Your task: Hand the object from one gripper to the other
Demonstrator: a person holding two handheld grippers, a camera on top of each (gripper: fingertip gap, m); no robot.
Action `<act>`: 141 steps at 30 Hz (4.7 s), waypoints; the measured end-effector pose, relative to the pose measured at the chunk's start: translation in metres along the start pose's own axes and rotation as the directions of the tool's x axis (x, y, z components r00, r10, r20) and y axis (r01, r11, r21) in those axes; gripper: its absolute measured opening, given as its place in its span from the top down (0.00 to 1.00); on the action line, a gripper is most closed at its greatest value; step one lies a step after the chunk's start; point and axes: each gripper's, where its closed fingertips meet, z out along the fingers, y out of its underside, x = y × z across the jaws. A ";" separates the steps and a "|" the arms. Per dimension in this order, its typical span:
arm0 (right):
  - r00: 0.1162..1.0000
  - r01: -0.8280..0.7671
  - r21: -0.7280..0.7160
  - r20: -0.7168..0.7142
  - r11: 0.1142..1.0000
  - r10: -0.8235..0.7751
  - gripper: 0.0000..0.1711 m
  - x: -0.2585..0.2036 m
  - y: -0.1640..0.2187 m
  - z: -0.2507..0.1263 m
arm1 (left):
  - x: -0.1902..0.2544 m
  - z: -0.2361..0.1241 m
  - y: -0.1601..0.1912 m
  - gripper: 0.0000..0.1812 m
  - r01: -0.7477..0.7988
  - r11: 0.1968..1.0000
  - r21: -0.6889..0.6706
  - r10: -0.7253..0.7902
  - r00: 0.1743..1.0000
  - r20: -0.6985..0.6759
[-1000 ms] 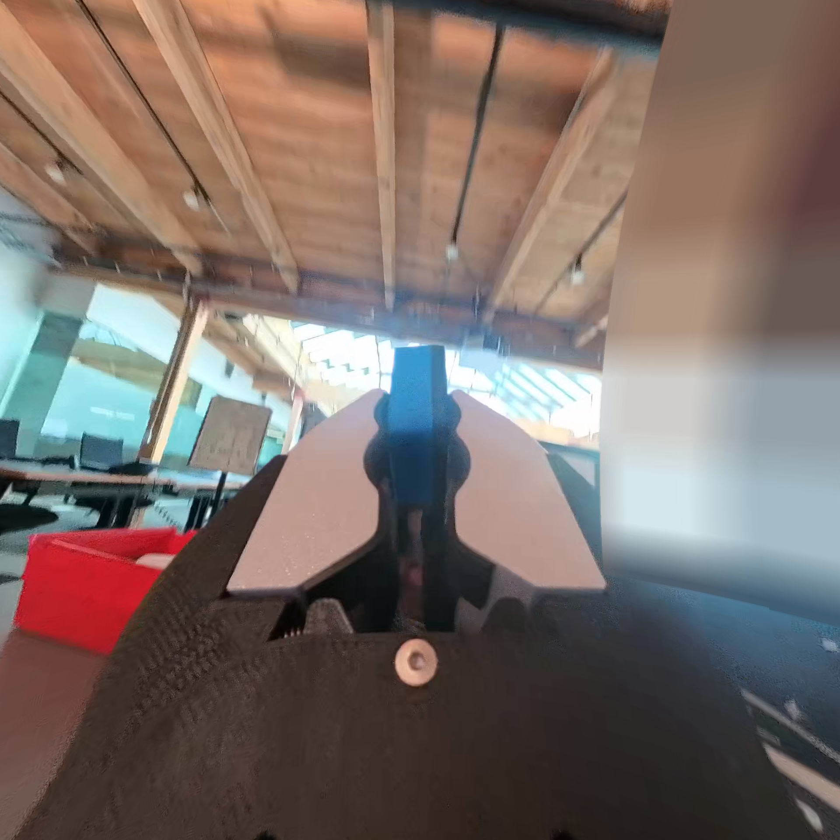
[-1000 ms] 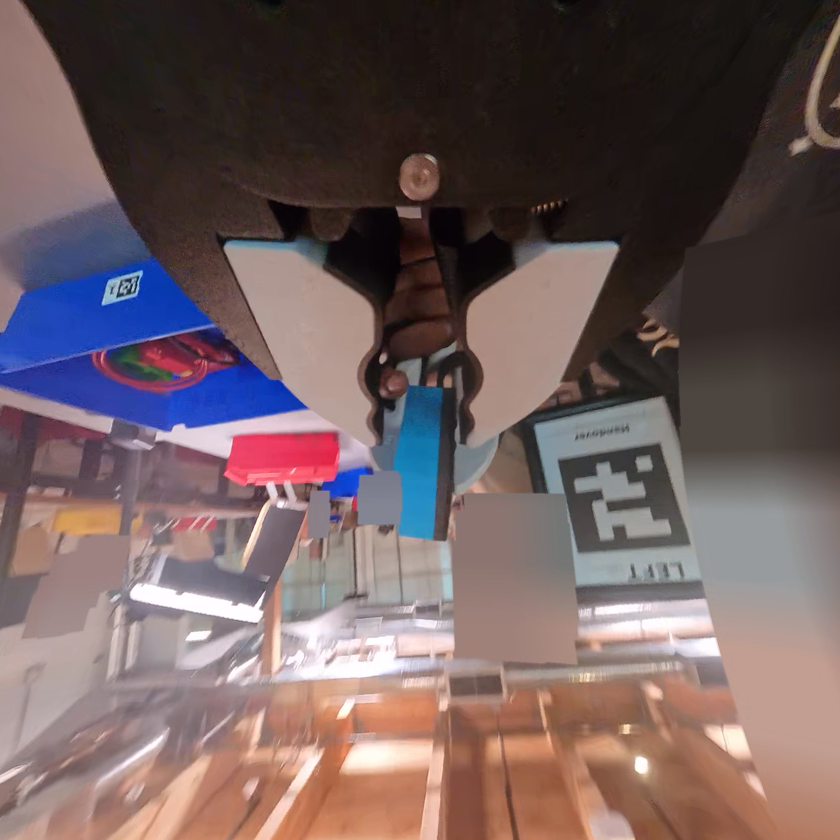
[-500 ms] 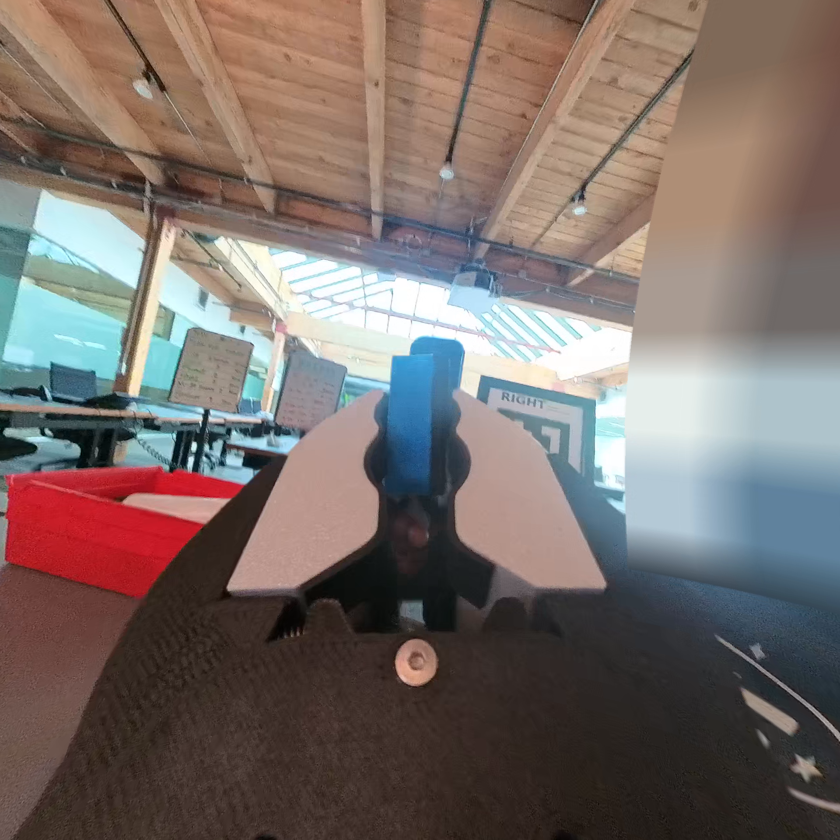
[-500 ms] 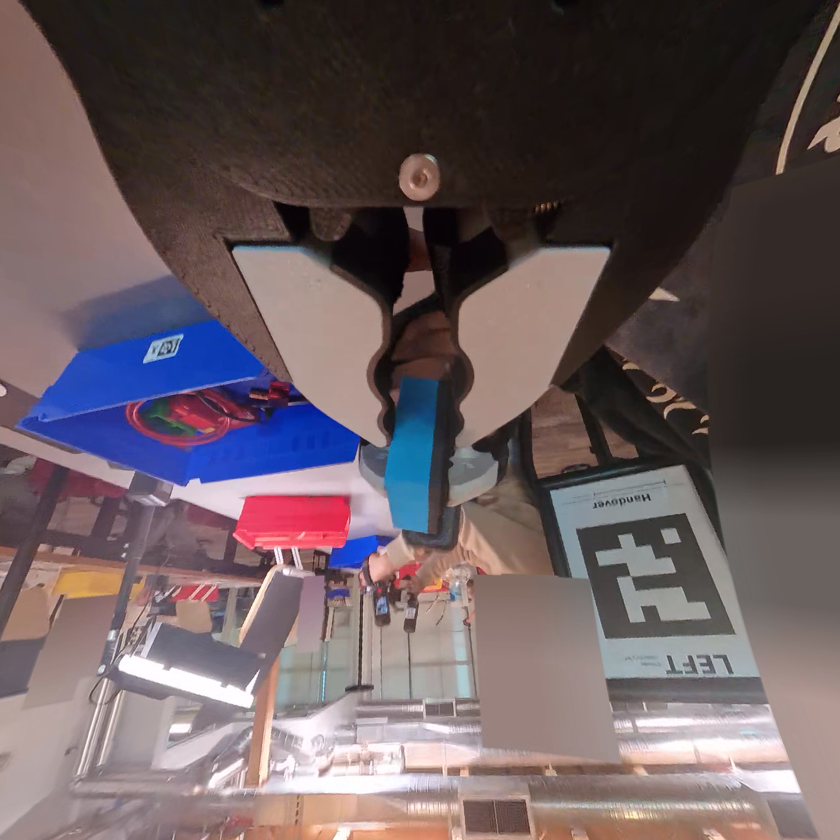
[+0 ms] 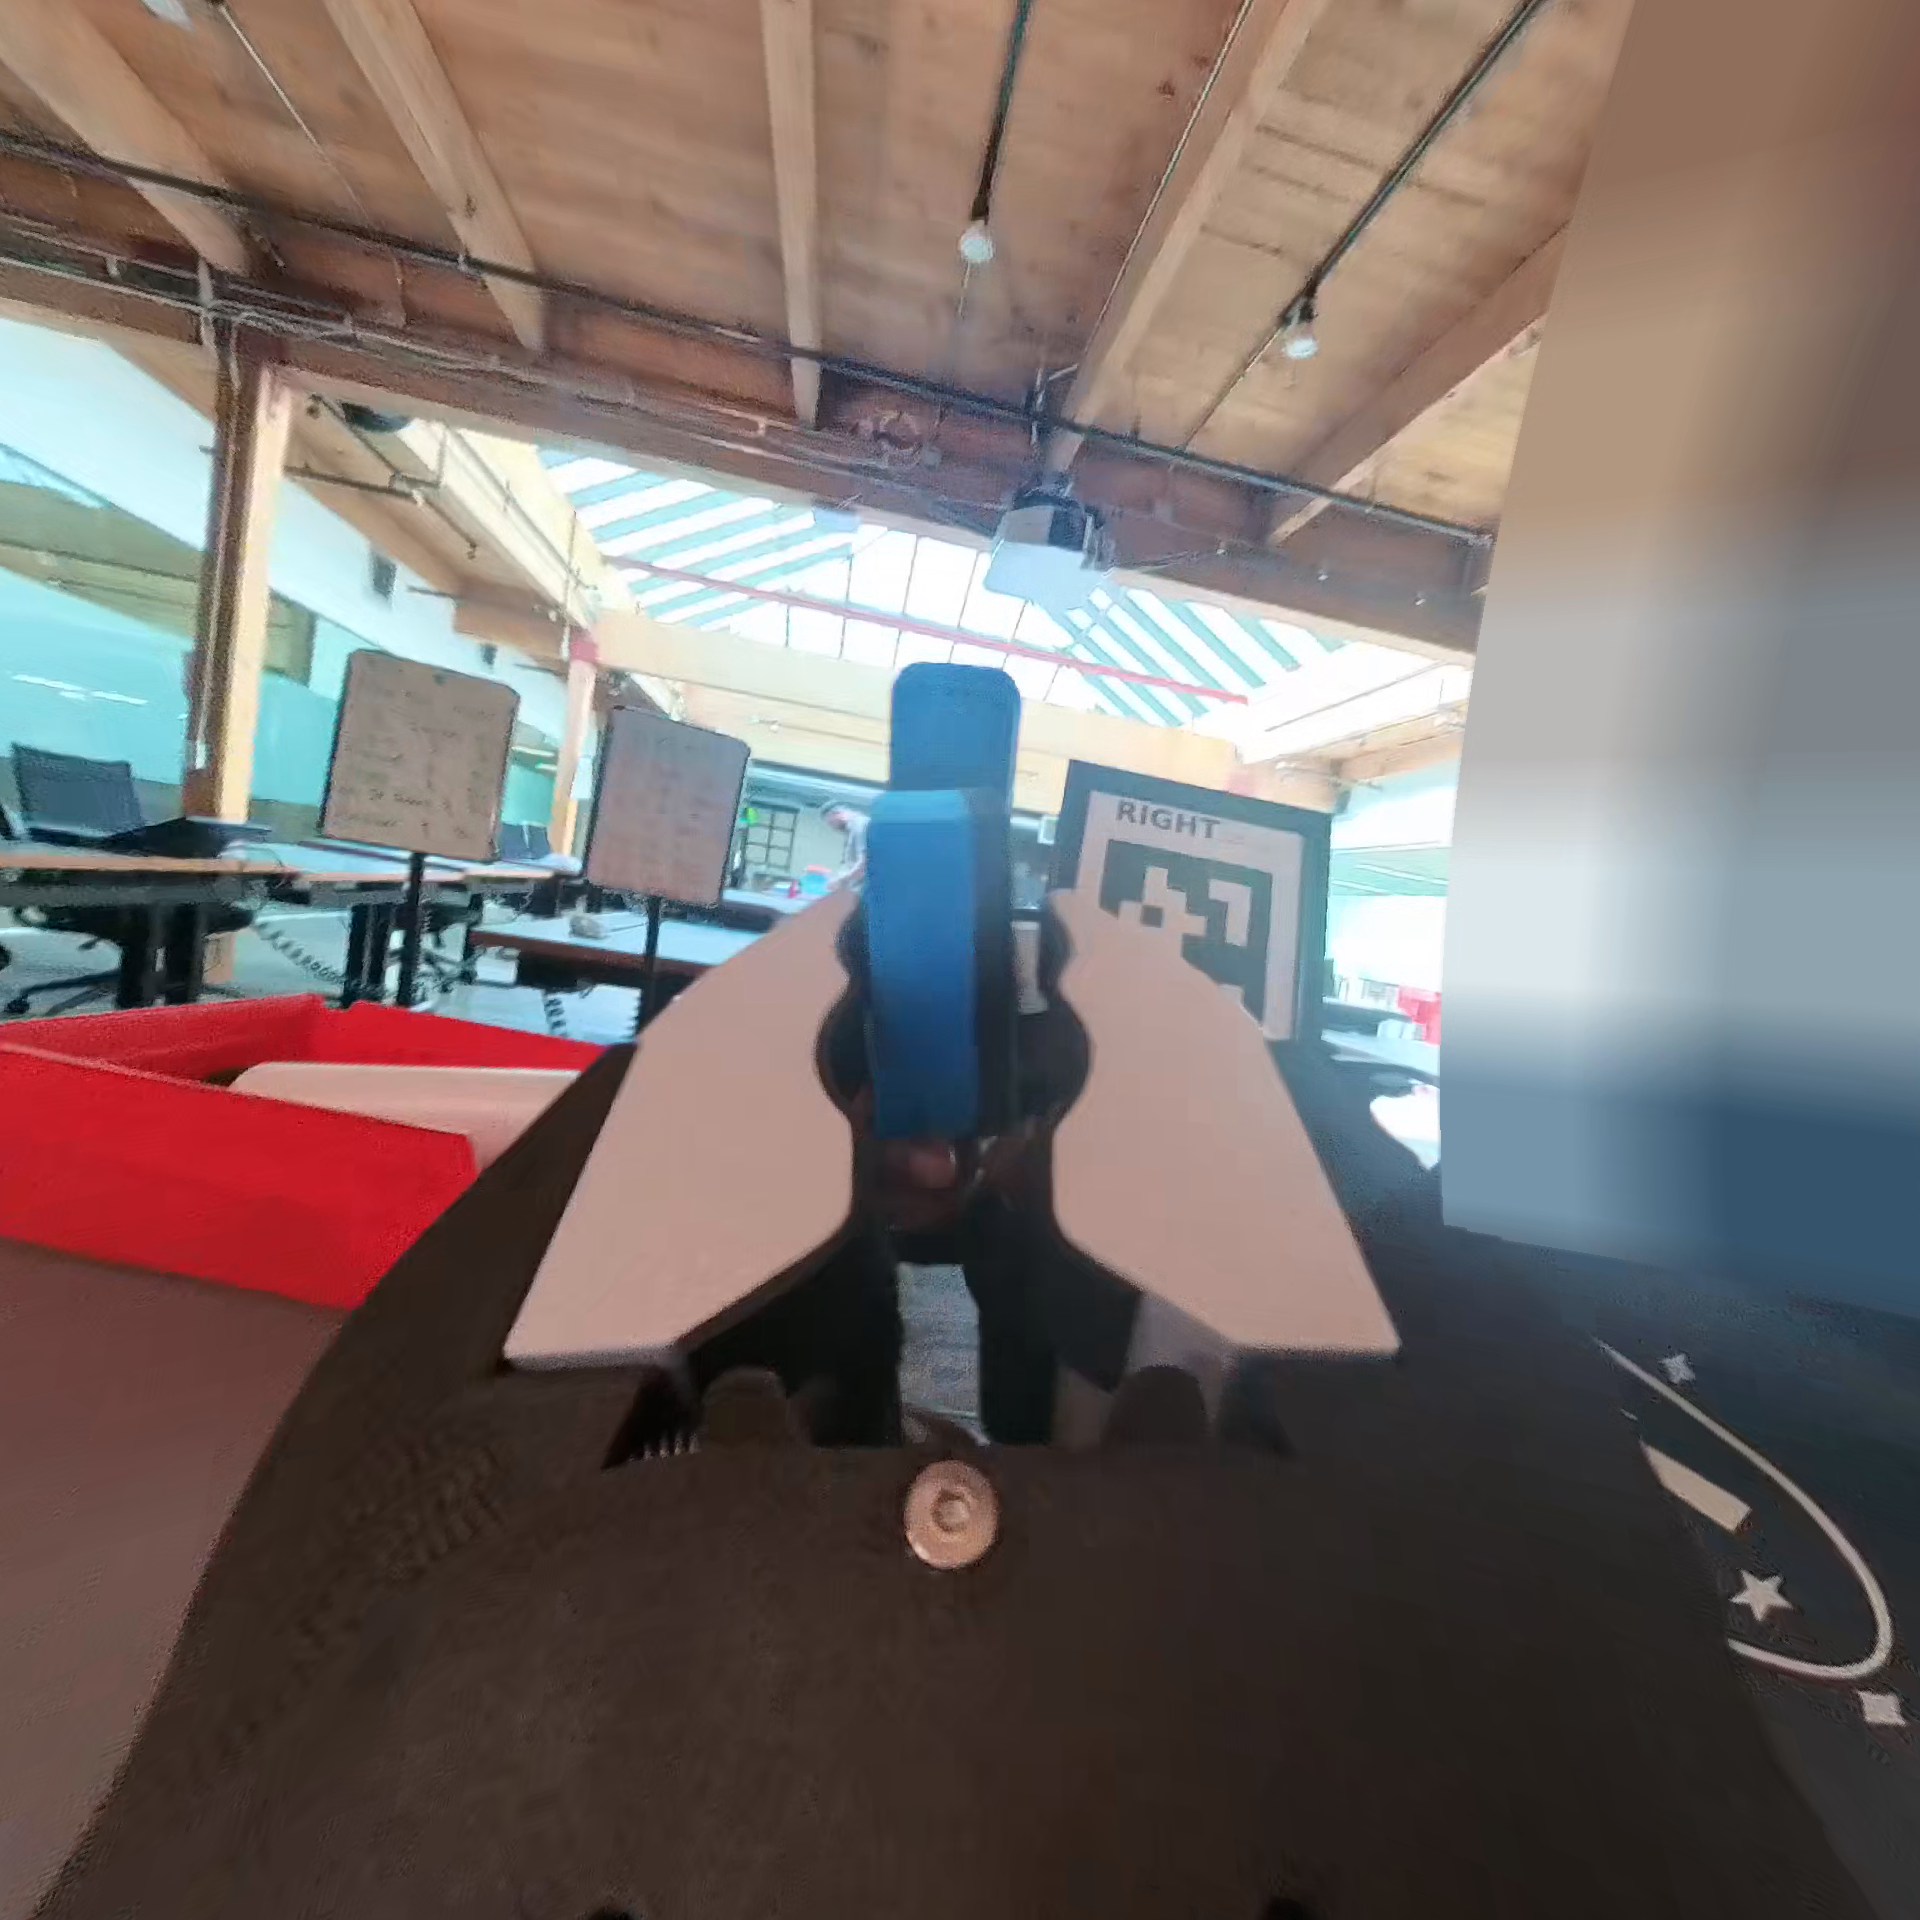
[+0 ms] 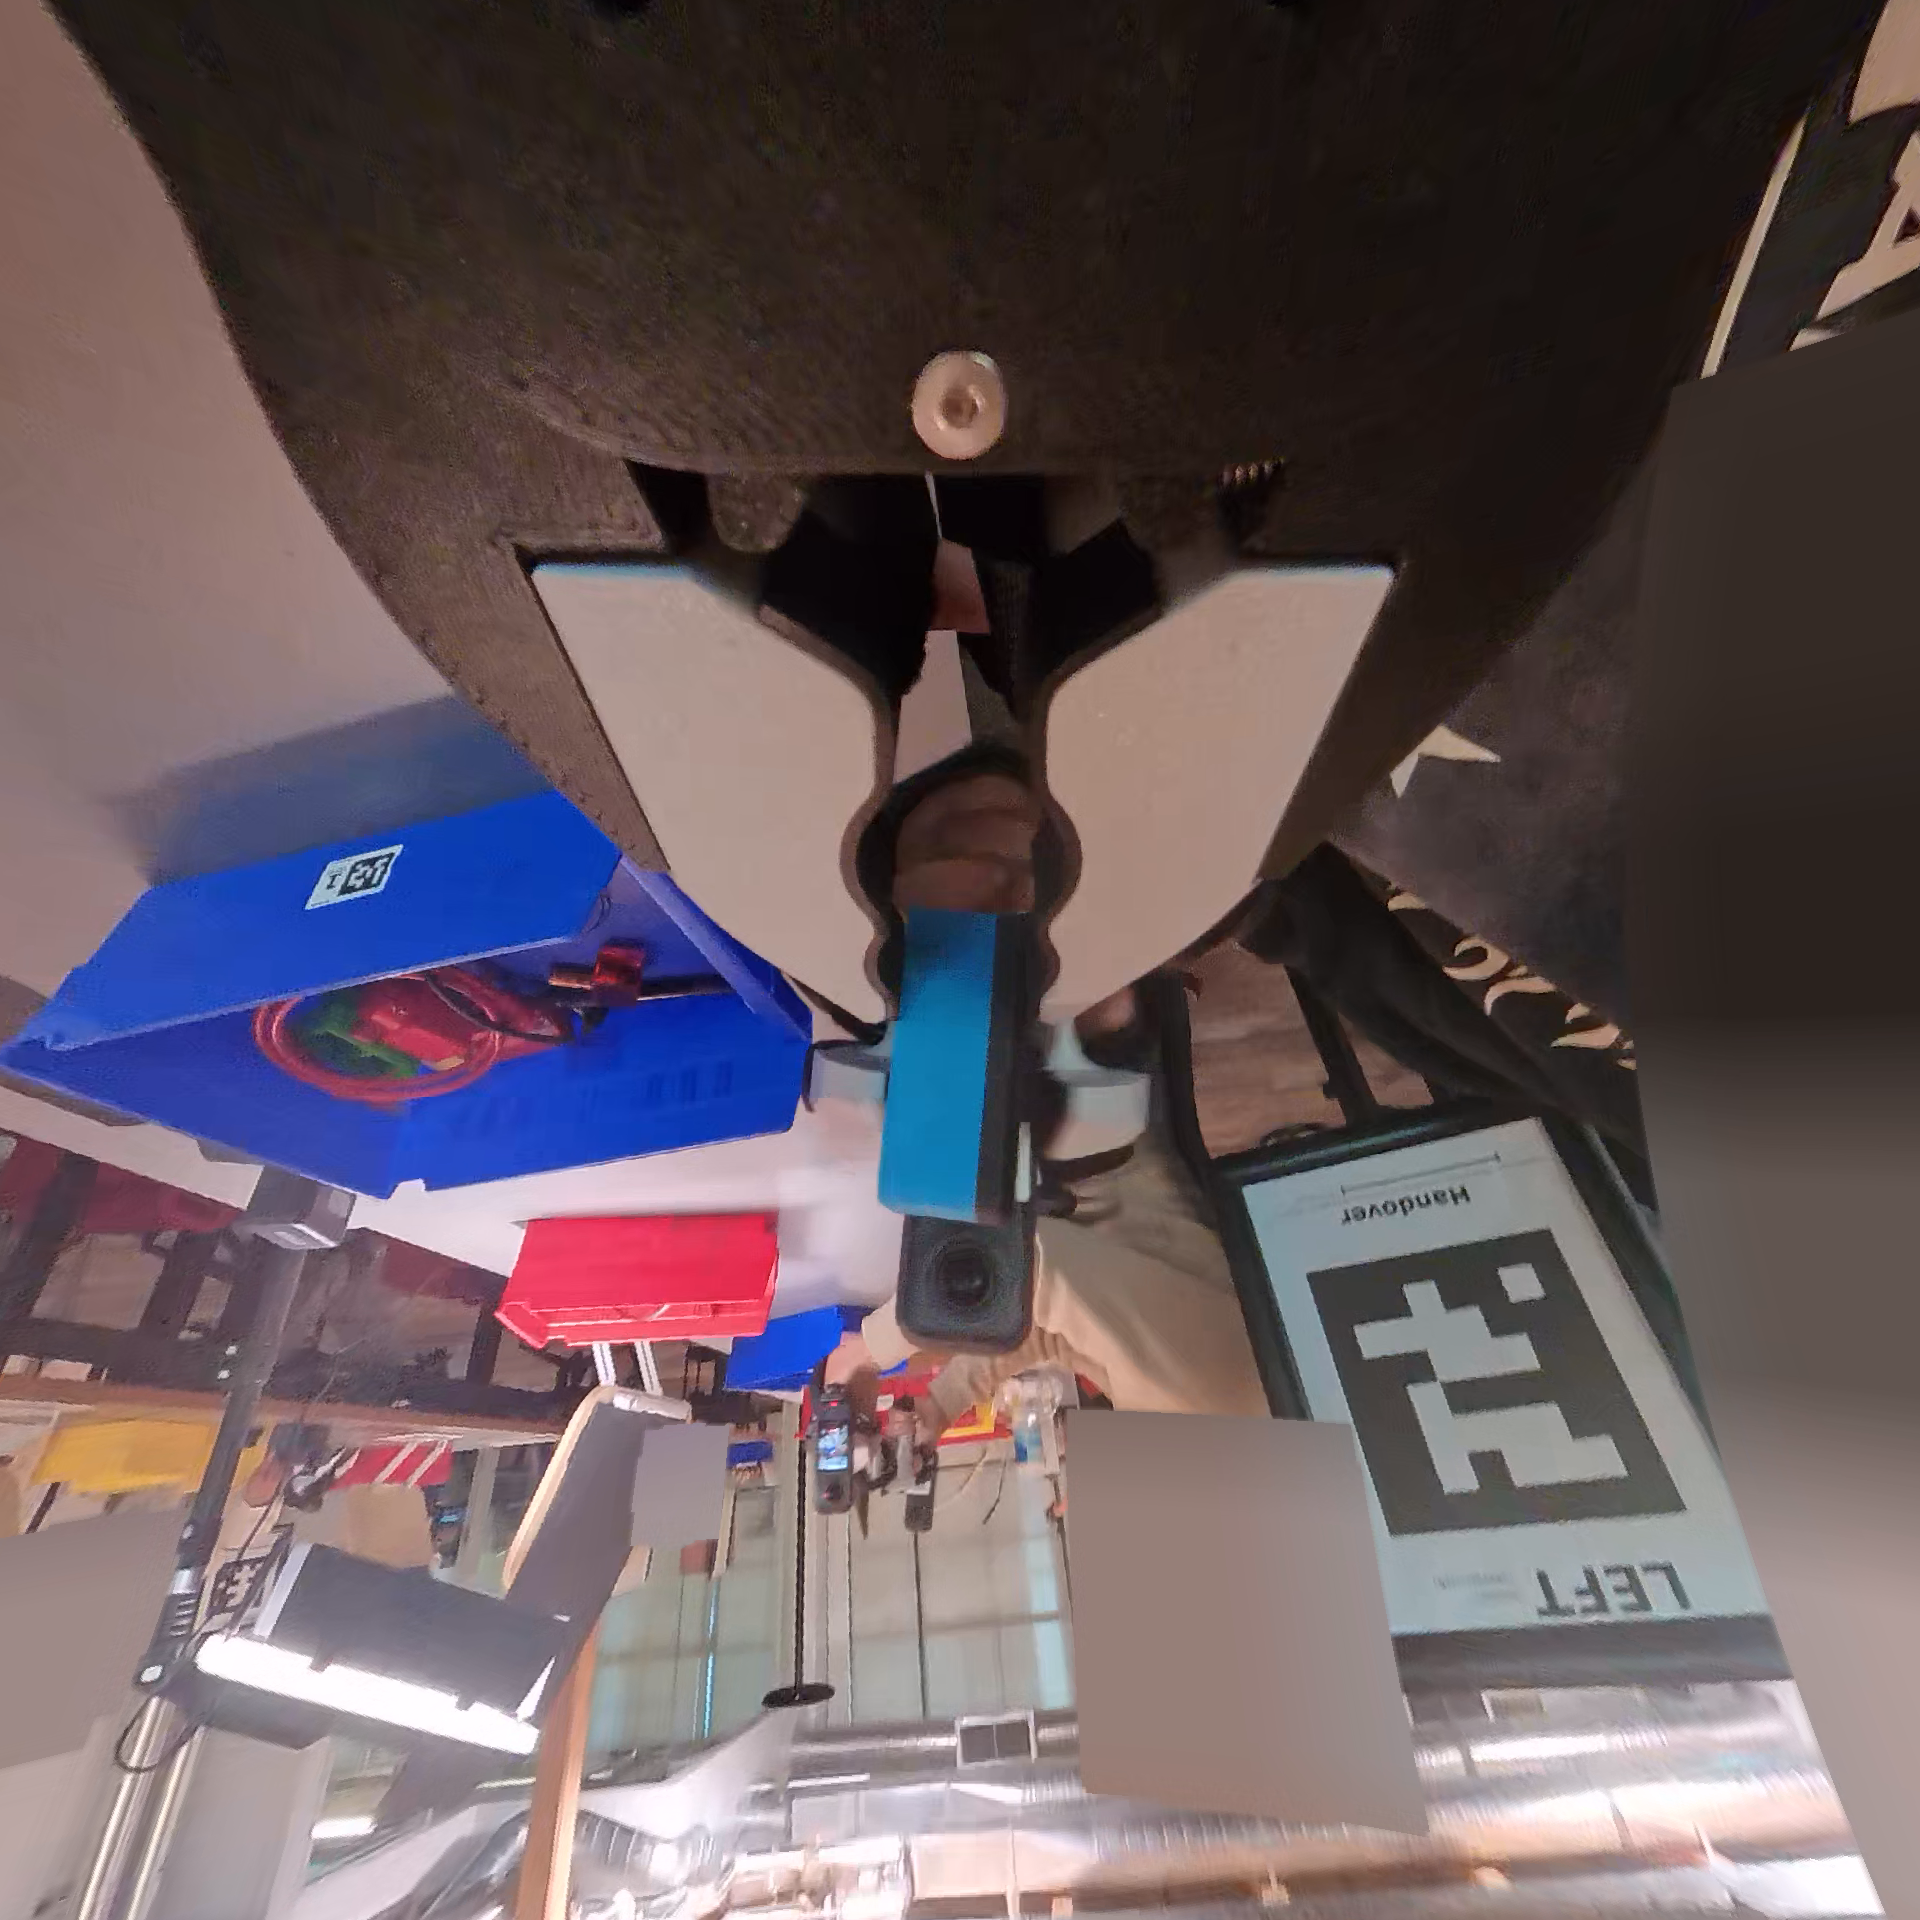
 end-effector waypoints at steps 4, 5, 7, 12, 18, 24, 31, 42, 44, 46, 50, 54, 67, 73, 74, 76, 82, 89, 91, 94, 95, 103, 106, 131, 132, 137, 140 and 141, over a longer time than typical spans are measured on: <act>1.000 0.024 0.085 -0.014 0.996 -0.023 0.86 0.000 -0.009 0.004 | -0.002 -0.003 -0.011 0.88 -0.012 0.992 0.128 0.008 1.000 0.029; 1.000 0.015 0.134 -0.020 0.991 -0.013 0.85 0.001 -0.013 0.006 | -0.004 -0.006 -0.017 0.88 0.003 0.981 0.193 -0.010 0.999 0.039; 1.000 -0.016 0.177 -0.019 0.984 0.019 0.81 0.004 -0.013 0.013 | -0.009 -0.012 -0.022 0.88 0.026 0.959 0.281 -0.045 0.997 0.062; 1.000 -0.027 0.130 -0.011 0.991 0.028 0.86 0.005 -0.006 0.018 | -0.008 -0.010 -0.017 0.88 0.029 0.967 0.253 -0.046 0.997 0.061; 0.999 0.024 -0.033 -0.029 0.999 -0.025 0.87 0.002 0.005 0.002 | -0.006 -0.005 -0.010 0.87 -0.018 0.997 0.069 0.013 0.998 0.063; 0.999 0.015 0.234 -0.033 0.972 -0.008 0.77 0.001 -0.021 0.012 | -0.003 -0.016 -0.031 0.88 -0.021 0.947 0.321 -0.002 0.998 0.070; 0.999 -0.046 0.195 0.021 0.980 0.043 0.86 0.003 -0.009 0.022 | -0.007 -0.014 -0.027 0.87 -0.012 0.964 0.267 -0.006 0.998 0.066; 0.999 0.030 0.171 -0.035 0.985 -0.024 0.80 0.003 -0.010 0.018 | -0.006 -0.013 -0.029 0.88 -0.040 0.978 0.203 0.024 0.997 0.077; 0.999 0.044 0.197 -0.040 0.979 -0.037 0.75 0.004 -0.008 0.025 | -0.010 -0.020 -0.037 0.88 0.008 0.949 0.314 -0.038 0.995 0.087; 0.997 0.061 0.205 -0.049 0.977 -0.052 0.84 0.005 -0.007 0.029 | -0.014 -0.024 -0.040 0.88 0.043 0.931 0.363 -0.080 0.993 0.086; 0.999 0.022 0.181 -0.027 0.983 -0.017 0.87 0.007 -0.006 0.023 | -0.015 -0.019 -0.034 0.87 0.055 0.960 0.276 -0.076 0.995 0.067; 1.000 -0.003 0.060 -0.011 0.998 0.003 0.87 0.006 0.001 0.013 | -0.014 -0.008 -0.009 0.83 0.029 0.999 -0.013 -0.028 0.997 0.073; 0.998 -0.057 0.216 0.012 0.975 0.056 0.87 0.006 -0.009 0.024 | -0.013 -0.011 -0.020 0.87 0.051 0.974 0.221 -0.068 0.995 0.073; 1.000 -0.010 0.057 0.005 0.998 0.010 0.86 0.003 -0.001 0.009 | -0.010 -0.005 -0.009 0.87 0.023 0.999 0.027 -0.025 0.997 0.077; 1.000 -0.007 0.080 0.012 0.997 0.006 0.86 0.002 -0.003 0.009 | -0.009 -0.005 -0.012 0.87 0.031 0.998 0.055 -0.035 0.997 0.071; 1.000 -0.008 0.189 -0.002 0.982 0.008 0.85 0.002 -0.014 0.012 | -0.009 -0.009 -0.021 0.88 0.027 0.984 0.178 -0.041 0.996 0.079; 0.998 -0.060 0.227 -0.002 0.972 0.062 0.86 0.007 -0.007 0.027 | -0.015 -0.014 -0.024 0.88 0.078 0.944 0.321 -0.110 0.990 0.084; 0.999 -0.035 0.045 0.024 0.998 0.034 0.86 0.000 0.005 0.016 | -0.007 -0.003 -0.009 0.87 0.050 0.997 0.052 -0.053 0.997 0.049; 1.000 -0.016 0.090 0.015 0.996 0.015 0.86 -0.001 -0.001 0.018 | -0.005 -0.005 -0.016 0.88 0.030 0.991 0.134 -0.039 0.997 0.061; 1.000 -0.016 0.168 -0.013 0.986 0.018 0.77 0.003 -0.005 0.022 | -0.008 -0.014 -0.030 0.88 0.050 0.950 0.309 -0.076 0.995 0.071; 1.000 -0.021 0.154 0.001 0.988 0.021 0.75 0.002 -0.002 0.026 | -0.009 -0.016 -0.031 0.88 0.062 0.942 0.329 -0.090 0.993 0.070; 0.999 -0.050 0.009 0.022 0.999 0.049 0.87 0.001 0.008 0.014 | -0.009 -0.009 -0.020 0.87 0.026 0.981 0.191 -0.042 0.996 0.078; 1.000 -0.001 0.028 0.016 1.000 0.000 0.86 -0.003 0.000 0.009 | -0.003 -0.007 -0.022 0.88 0.038 0.980 0.196 -0.048 0.998 0.045; 0.999 -0.028 0.169 0.034 0.985 0.023 0.87 -0.003 -0.007 0.021 | -0.002 -0.012 -0.027 0.88 0.044 0.954 0.297 -0.061 0.997 0.047; 0.999 -0.034 0.141 0.042 0.989 0.028 0.87 -0.003 -0.005 0.019 | -0.001 -0.010 -0.024 0.87 0.036 0.967 0.253 -0.047 0.998 0.036; 1.000 0.003 0.017 0.022 1.000 -0.003 0.87 -0.005 0.003 0.009 | 0.000 -0.004 -0.013 0.87 0.032 0.997 0.075 -0.034 0.999 0.017; 0.999 0.033 0.129 -0.002 0.991 -0.032 0.85 -0.004 -0.009 0.013 | 0.002 -0.009 -0.027 0.88 -0.020 0.976 0.217 0.010 0.999 0.045; 0.999 0.031 0.178 -0.016 0.984 -0.029 0.81 -0.003 -0.014 0.014 | 0.002 -0.012 -0.031 0.88 -0.037 0.960 0.276 0.021 0.998 0.060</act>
